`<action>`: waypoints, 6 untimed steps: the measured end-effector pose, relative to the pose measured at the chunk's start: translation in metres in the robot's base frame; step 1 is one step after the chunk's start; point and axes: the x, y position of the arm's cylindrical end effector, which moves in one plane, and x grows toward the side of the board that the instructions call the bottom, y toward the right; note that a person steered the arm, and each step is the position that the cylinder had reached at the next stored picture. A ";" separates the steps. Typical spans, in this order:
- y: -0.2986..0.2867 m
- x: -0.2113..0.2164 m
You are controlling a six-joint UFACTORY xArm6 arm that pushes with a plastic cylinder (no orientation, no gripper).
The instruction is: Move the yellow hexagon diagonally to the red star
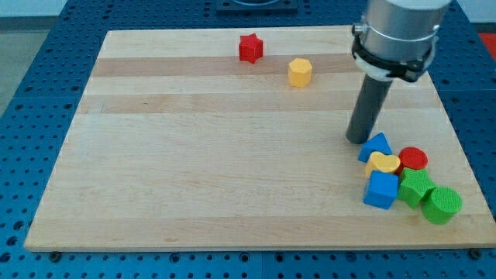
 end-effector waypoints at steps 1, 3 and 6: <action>-0.042 -0.016; -0.139 -0.072; -0.130 -0.159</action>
